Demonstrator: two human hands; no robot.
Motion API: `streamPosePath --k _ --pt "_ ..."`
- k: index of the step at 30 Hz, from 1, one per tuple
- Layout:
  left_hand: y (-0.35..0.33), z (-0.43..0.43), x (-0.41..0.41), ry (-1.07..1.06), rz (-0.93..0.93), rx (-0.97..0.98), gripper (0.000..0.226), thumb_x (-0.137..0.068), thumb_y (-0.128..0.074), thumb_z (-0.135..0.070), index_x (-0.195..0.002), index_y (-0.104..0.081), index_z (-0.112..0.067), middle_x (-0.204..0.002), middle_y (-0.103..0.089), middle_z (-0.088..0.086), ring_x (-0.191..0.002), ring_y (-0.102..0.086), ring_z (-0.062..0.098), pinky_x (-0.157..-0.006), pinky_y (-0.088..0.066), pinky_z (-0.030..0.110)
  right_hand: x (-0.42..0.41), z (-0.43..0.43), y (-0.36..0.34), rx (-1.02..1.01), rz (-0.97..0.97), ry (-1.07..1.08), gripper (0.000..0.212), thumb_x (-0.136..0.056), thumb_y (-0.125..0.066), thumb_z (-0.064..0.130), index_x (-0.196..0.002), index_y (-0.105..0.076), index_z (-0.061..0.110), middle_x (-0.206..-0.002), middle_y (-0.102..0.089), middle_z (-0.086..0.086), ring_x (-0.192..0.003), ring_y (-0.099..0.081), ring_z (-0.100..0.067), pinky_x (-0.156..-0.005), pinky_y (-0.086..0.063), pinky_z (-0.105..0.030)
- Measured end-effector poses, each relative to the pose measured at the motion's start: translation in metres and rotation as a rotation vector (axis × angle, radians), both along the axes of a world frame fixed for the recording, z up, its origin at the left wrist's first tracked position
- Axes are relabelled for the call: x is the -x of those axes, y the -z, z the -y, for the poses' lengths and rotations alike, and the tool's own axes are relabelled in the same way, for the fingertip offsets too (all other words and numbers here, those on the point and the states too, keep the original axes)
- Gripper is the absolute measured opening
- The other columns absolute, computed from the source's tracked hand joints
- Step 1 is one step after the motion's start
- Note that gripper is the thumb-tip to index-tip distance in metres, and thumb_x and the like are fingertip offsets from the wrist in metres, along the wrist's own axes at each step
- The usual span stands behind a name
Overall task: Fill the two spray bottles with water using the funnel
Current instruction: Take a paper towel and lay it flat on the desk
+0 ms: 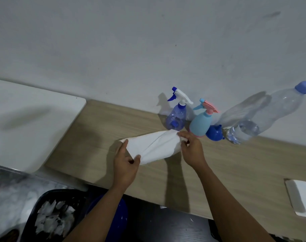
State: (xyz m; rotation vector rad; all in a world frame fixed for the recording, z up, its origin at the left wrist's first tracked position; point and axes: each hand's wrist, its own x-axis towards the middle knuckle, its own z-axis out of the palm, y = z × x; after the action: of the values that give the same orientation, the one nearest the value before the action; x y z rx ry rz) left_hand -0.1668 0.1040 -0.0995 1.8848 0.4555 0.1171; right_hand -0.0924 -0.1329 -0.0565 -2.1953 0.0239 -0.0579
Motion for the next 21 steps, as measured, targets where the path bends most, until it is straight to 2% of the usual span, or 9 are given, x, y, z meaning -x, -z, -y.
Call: streamPosePath --k 2,4,6,8,11,14,17,19,21 --pt "0.002 0.003 0.005 -0.013 -0.054 -0.036 0.077 -0.086 -0.075 -0.017 -0.151 -0.034 -0.021 -0.132 -0.058 0.019 -0.090 -0.069 0.017 -0.075 -0.052 0.010 -0.008 -0.001 0.000 0.057 -0.051 -0.024 0.036 -0.088 -0.052 -0.009 -0.118 -0.068 0.003 -0.123 -0.062 -0.006 -0.111 -0.053 -0.015 -0.095 -0.041 -0.023" --pt "0.008 0.010 0.017 0.019 -0.148 -0.039 0.080 -0.083 -0.077 -0.026 -0.151 -0.034 -0.021 -0.143 -0.049 0.011 -0.098 -0.066 0.019 -0.088 -0.056 0.029 -0.013 -0.001 0.009 0.117 -0.169 -0.047 0.040 -0.086 -0.049 -0.010 -0.121 -0.066 0.002 -0.128 -0.061 -0.012 -0.116 -0.056 -0.024 -0.094 -0.039 -0.021" --pt "0.011 0.016 0.029 0.027 -0.240 -0.013 0.088 -0.074 -0.076 -0.049 -0.148 -0.037 -0.023 -0.146 -0.044 0.001 -0.104 -0.064 0.016 -0.092 -0.057 0.042 -0.017 -0.001 0.016 0.162 -0.279 -0.079 0.043 -0.087 -0.049 -0.008 -0.127 -0.064 0.002 -0.135 -0.058 -0.015 -0.124 -0.055 -0.031 -0.097 -0.038 -0.023" --pt "0.007 0.020 0.034 0.022 -0.290 -0.049 0.090 -0.070 -0.071 -0.062 -0.146 -0.039 -0.027 -0.144 -0.043 -0.003 -0.105 -0.063 0.015 -0.089 -0.056 0.038 -0.021 -0.002 0.018 0.168 -0.288 -0.085 0.043 -0.089 -0.051 -0.005 -0.129 -0.063 0.003 -0.134 -0.059 -0.016 -0.123 -0.056 -0.031 -0.096 -0.039 -0.024" --pt "-0.006 0.024 0.033 0.000 -0.318 -0.208 0.074 -0.086 -0.065 -0.055 -0.146 -0.038 -0.023 -0.142 -0.040 0.001 -0.110 -0.060 0.022 -0.084 -0.051 0.034 -0.024 -0.004 0.014 0.119 -0.198 -0.002 0.037 -0.087 -0.055 -0.007 -0.121 -0.065 0.003 -0.122 -0.064 -0.012 -0.109 -0.063 -0.030 -0.086 -0.045 -0.027" --pt "-0.019 0.019 0.022 -0.011 -0.187 -0.306 0.057 -0.093 -0.062 -0.043 -0.140 -0.046 -0.016 -0.136 -0.045 0.004 -0.112 -0.055 0.022 -0.083 -0.043 0.030 -0.019 -0.009 0.009 0.030 -0.058 0.123 0.036 -0.089 -0.058 -0.008 -0.122 -0.063 0.006 -0.123 -0.057 -0.008 -0.098 -0.064 -0.024 -0.083 -0.051 -0.027" --pt "-0.017 0.015 -0.004 0.124 0.029 -0.566 0.043 -0.094 -0.059 -0.037 -0.132 -0.053 -0.019 -0.126 -0.055 0.000 -0.114 -0.052 0.020 -0.091 -0.034 0.031 -0.008 -0.016 0.007 -0.084 0.074 0.213 0.035 -0.092 -0.061 -0.003 -0.125 -0.059 0.008 -0.131 -0.052 -0.009 -0.097 -0.062 -0.014 -0.089 -0.056 -0.029" --pt "-0.008 0.016 -0.025 0.284 0.126 -0.721 0.044 -0.095 -0.047 -0.038 -0.134 -0.054 -0.020 -0.131 -0.057 0.000 -0.121 -0.052 0.022 -0.100 -0.033 0.036 0.004 -0.022 0.013 -0.005 0.183 0.171 0.030 -0.095 -0.060 0.003 -0.125 -0.058 0.008 -0.132 -0.051 -0.009 -0.107 -0.056 -0.011 -0.094 -0.053 -0.026" --pt "0.005 0.018 -0.044 0.532 0.194 -0.882 0.054 -0.095 -0.035 -0.037 -0.142 -0.049 -0.015 -0.146 -0.051 0.004 -0.138 -0.044 0.026 -0.114 -0.028 0.042 0.018 -0.034 0.027 0.133 0.185 0.039 0.032 -0.099 -0.054 0.010 -0.131 -0.055 0.009 -0.140 -0.049 -0.008 -0.121 -0.049 -0.011 -0.101 -0.044 -0.020"
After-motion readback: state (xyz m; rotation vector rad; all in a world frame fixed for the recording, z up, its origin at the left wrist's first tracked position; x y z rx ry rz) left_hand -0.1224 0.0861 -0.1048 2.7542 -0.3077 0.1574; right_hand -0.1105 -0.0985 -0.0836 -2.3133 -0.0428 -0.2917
